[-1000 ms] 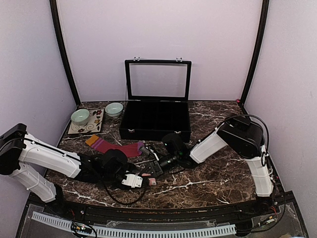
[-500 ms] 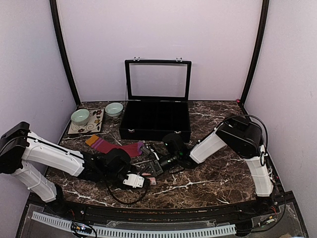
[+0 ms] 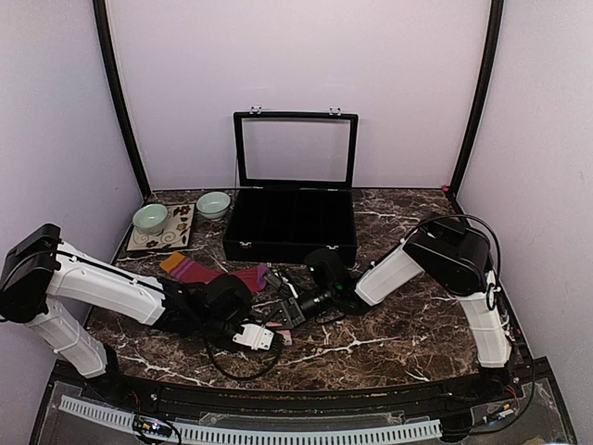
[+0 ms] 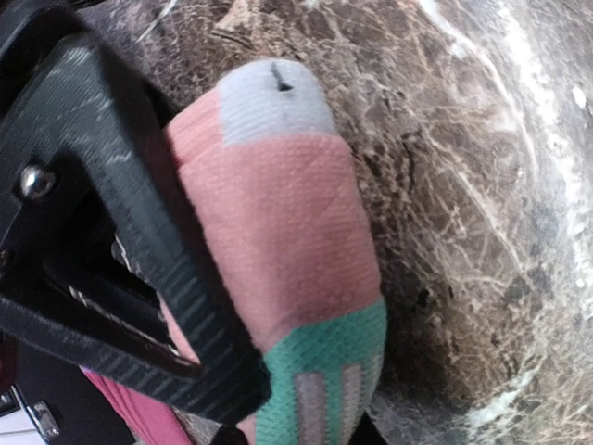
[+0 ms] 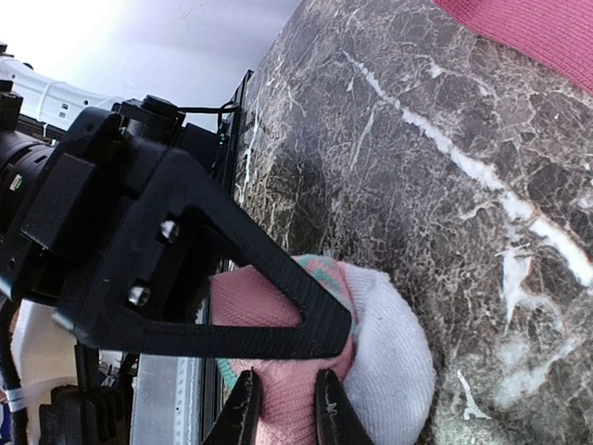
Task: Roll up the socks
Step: Pick up the sock from the center of the board.
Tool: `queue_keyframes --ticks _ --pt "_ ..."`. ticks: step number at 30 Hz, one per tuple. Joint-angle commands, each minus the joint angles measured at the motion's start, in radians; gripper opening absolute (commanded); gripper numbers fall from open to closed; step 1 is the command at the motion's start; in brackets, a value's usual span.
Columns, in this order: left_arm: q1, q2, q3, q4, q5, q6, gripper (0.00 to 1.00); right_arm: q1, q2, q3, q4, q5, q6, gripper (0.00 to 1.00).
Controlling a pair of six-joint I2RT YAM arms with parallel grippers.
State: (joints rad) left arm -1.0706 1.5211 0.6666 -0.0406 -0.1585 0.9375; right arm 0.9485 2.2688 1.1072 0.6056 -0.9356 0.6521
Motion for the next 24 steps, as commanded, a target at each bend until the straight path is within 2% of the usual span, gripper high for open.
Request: queue_keyframes --ticks 1,8,13,16,18,19,24 --pt "-0.004 0.036 0.064 0.103 0.005 -0.015 0.37 0.013 0.186 -0.13 -0.39 0.173 0.002 0.13" --pt "-0.043 0.149 0.135 0.071 -0.111 -0.07 0.39 0.013 0.18 -0.138 -0.365 0.186 0.036 0.13" --pt "-0.043 0.095 0.103 0.09 -0.091 -0.149 0.35 0.011 0.168 -0.162 -0.34 0.211 0.054 0.12" --pt "-0.043 0.059 0.059 0.051 -0.09 -0.195 0.43 0.006 0.167 -0.178 -0.314 0.215 0.068 0.12" --pt "-0.043 0.028 0.038 0.016 -0.069 -0.234 0.61 0.006 0.17 -0.176 -0.312 0.218 0.069 0.12" --pt "-0.043 0.015 0.035 -0.008 -0.051 -0.254 0.66 0.004 0.169 -0.174 -0.313 0.222 0.069 0.12" --pt "-0.043 -0.007 0.015 -0.055 0.034 -0.291 0.7 0.0 0.178 -0.159 -0.307 0.227 0.082 0.12"
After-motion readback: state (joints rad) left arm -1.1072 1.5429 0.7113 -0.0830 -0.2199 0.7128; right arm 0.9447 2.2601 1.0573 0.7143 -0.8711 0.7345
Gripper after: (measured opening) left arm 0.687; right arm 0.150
